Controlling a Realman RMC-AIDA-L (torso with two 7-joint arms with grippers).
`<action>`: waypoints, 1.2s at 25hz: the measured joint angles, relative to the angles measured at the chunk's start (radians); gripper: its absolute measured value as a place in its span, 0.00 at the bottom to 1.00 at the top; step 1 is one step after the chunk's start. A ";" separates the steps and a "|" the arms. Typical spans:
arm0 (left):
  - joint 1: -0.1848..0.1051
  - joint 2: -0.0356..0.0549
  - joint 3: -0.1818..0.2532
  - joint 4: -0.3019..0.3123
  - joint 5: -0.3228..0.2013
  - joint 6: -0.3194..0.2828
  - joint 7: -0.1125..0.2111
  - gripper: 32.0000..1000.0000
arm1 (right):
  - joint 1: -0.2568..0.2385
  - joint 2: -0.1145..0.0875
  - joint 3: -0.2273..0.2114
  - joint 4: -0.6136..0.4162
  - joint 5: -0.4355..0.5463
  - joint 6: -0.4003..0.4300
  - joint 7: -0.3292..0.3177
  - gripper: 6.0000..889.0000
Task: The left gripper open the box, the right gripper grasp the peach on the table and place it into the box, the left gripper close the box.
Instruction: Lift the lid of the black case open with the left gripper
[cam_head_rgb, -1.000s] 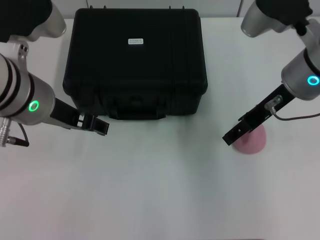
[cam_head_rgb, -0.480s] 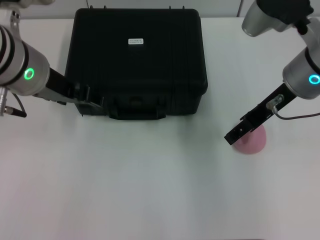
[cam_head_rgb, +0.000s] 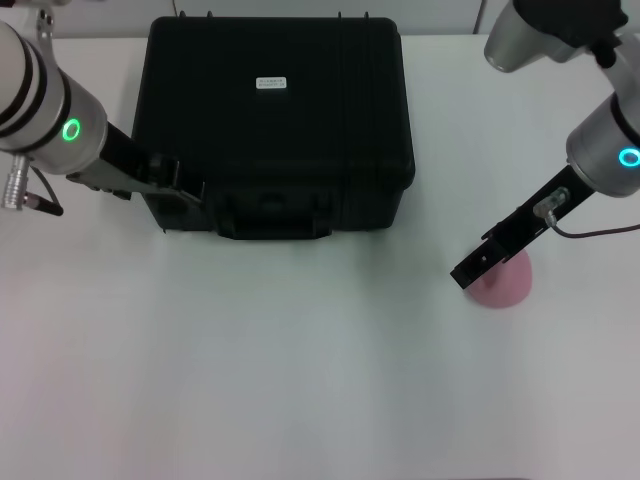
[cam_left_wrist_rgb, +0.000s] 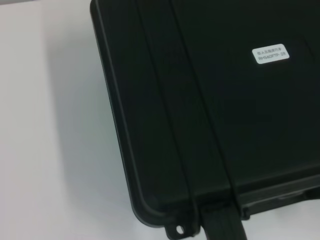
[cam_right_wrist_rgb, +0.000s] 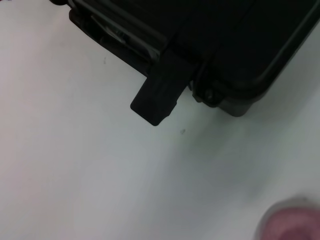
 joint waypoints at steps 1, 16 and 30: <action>-0.003 0.0000 -0.002 -0.007 0.001 0.002 0.000 0.80 | 0.000 0.000 0.000 0.000 0.000 0.000 0.000 0.94; -0.059 -0.0008 -0.011 -0.133 0.005 0.058 0.008 0.80 | 0.002 0.000 0.000 0.002 0.000 0.000 0.000 0.94; -0.075 -0.0024 -0.001 -0.170 0.004 0.069 0.010 0.79 | 0.003 0.000 0.000 0.002 -0.001 0.000 0.000 0.94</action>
